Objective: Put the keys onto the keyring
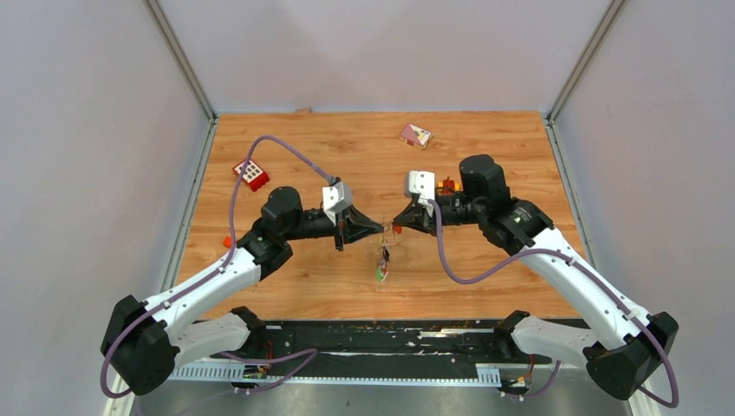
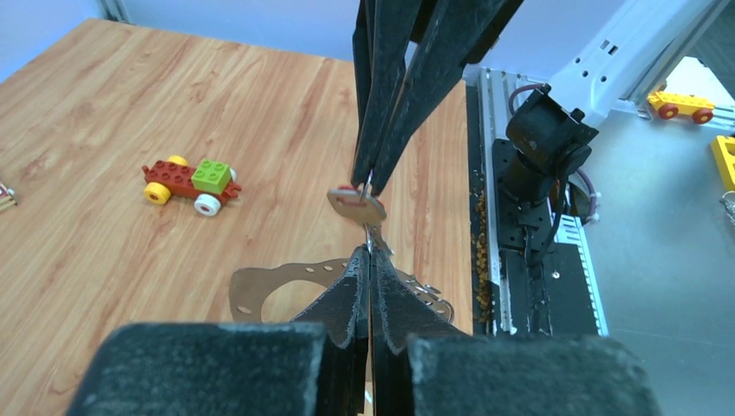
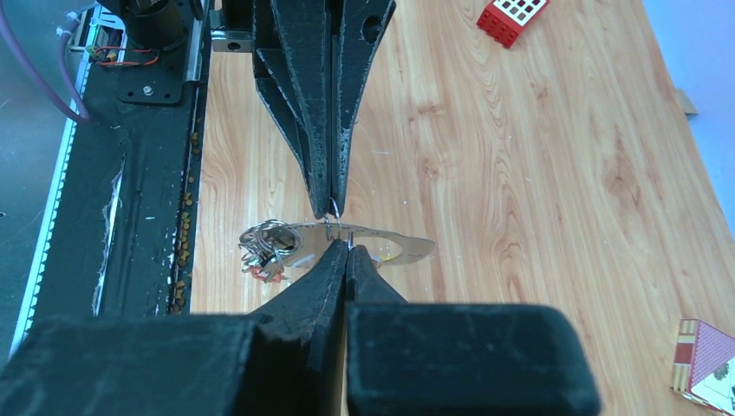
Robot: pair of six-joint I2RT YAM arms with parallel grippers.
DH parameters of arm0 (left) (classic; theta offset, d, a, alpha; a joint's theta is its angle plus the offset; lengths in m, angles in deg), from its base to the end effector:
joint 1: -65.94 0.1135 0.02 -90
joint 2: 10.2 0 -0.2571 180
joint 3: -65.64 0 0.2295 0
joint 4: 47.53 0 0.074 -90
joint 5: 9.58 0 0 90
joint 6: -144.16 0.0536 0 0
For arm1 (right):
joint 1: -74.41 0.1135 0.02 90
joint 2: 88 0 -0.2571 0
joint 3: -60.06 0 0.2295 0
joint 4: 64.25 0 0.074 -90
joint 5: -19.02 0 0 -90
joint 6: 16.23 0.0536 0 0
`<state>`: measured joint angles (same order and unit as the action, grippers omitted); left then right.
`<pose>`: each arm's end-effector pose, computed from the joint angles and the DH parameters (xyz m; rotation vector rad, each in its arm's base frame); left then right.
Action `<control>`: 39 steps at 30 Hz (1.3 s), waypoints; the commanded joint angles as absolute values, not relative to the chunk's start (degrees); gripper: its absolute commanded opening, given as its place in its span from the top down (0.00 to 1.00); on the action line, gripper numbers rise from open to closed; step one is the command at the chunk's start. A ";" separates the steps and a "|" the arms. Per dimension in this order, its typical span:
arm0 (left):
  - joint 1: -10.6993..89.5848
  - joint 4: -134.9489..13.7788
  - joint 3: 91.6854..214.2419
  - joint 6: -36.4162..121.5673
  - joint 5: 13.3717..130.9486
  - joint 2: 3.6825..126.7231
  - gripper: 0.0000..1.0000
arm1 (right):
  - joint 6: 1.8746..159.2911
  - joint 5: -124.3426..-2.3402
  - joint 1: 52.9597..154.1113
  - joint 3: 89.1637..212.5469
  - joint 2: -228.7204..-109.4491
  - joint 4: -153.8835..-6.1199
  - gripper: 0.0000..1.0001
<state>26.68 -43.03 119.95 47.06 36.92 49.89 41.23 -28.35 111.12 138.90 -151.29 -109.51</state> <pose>0.1570 -0.1760 0.3107 1.0502 1.3740 -1.2110 0.1579 0.1630 0.3485 -1.4991 1.3789 0.8165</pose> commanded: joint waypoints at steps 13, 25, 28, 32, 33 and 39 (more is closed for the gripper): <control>26.78 -40.32 120.35 48.42 36.51 48.89 1.00 | 37.72 -17.76 109.49 138.65 -149.19 -110.40 1.00; 29.19 -39.44 119.75 51.63 33.23 47.32 1.00 | 42.92 -15.15 109.48 138.05 -148.95 -106.48 1.00; 29.25 -40.48 120.18 52.91 33.33 47.40 1.00 | 45.90 -13.48 109.51 139.33 -150.81 -105.62 1.00; 29.66 -40.87 120.31 53.06 33.68 46.97 1.00 | 46.33 -12.81 109.59 140.69 -152.57 -106.22 1.00; 29.74 -40.55 120.12 52.87 33.74 46.73 1.00 | 46.92 -12.66 109.58 140.28 -152.43 -105.37 1.00; 30.02 -36.72 118.60 51.46 32.74 46.22 1.00 | 47.95 -12.78 109.55 137.37 -150.76 -101.34 1.00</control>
